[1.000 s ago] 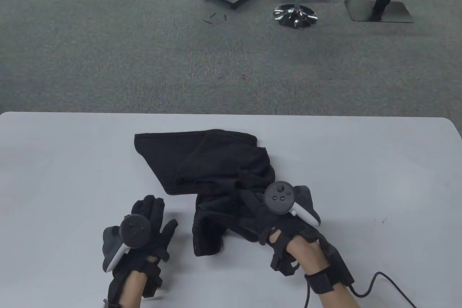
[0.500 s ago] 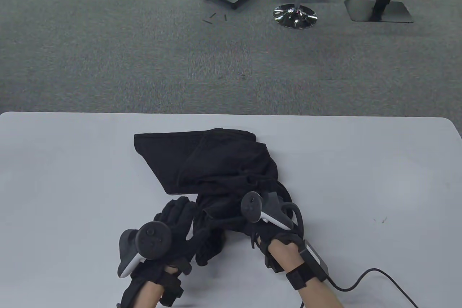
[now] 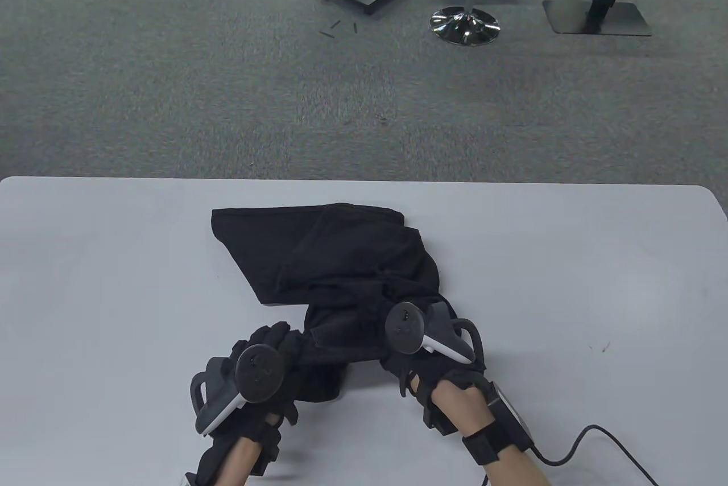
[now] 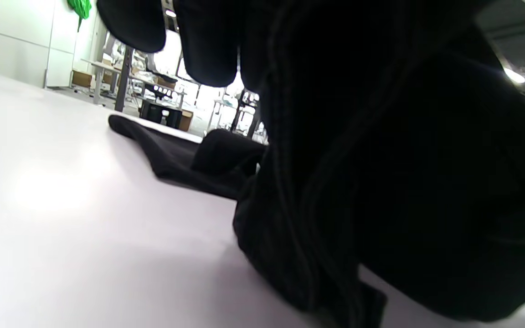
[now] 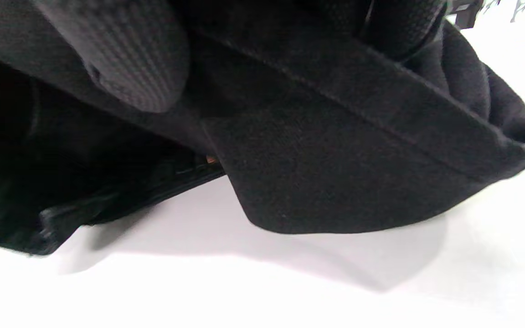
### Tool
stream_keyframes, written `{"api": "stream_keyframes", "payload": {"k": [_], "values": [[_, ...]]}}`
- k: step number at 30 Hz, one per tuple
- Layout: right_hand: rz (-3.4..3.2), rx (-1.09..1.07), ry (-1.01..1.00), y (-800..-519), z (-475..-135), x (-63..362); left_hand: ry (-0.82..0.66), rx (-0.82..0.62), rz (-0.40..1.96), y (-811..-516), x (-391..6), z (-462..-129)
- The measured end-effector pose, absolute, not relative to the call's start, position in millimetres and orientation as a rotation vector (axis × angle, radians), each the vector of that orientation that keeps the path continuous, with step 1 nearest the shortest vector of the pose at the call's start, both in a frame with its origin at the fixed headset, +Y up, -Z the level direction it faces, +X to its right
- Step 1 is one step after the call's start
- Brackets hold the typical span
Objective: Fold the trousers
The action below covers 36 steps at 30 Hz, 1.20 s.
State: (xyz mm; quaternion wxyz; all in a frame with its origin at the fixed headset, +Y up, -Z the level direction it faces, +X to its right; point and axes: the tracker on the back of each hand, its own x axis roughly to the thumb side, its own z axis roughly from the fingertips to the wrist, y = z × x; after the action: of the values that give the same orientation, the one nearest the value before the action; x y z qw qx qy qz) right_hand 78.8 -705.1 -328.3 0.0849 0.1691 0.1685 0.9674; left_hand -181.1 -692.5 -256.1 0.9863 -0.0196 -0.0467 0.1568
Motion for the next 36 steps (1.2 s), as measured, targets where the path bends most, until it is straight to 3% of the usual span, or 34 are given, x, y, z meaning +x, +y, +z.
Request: {"api": "stream_keyframes", "payload": {"k": [5,9,19,26,36], "values": [[2.525,0.535,0.663,-672.0,-328.5,92.5,-0.093,0.044,0.342,-670.7,-186.8,-249.5],[2.313,0.362,0.258,-658.1,-354.1,98.7,-0.104,0.052,0.327,-666.1,-185.0,-248.5],[2.707,0.235,0.638,-738.9,-400.6,66.4,-0.067,0.068,0.314,-670.6,-196.0,-251.3],[2.757,0.185,0.605,-749.9,-386.8,90.8,-0.024,0.088,0.334,-667.5,-212.0,-249.7],[2.646,0.278,0.866,-716.3,-338.3,142.5,0.019,0.063,0.348,-658.5,-231.4,-256.4]]}}
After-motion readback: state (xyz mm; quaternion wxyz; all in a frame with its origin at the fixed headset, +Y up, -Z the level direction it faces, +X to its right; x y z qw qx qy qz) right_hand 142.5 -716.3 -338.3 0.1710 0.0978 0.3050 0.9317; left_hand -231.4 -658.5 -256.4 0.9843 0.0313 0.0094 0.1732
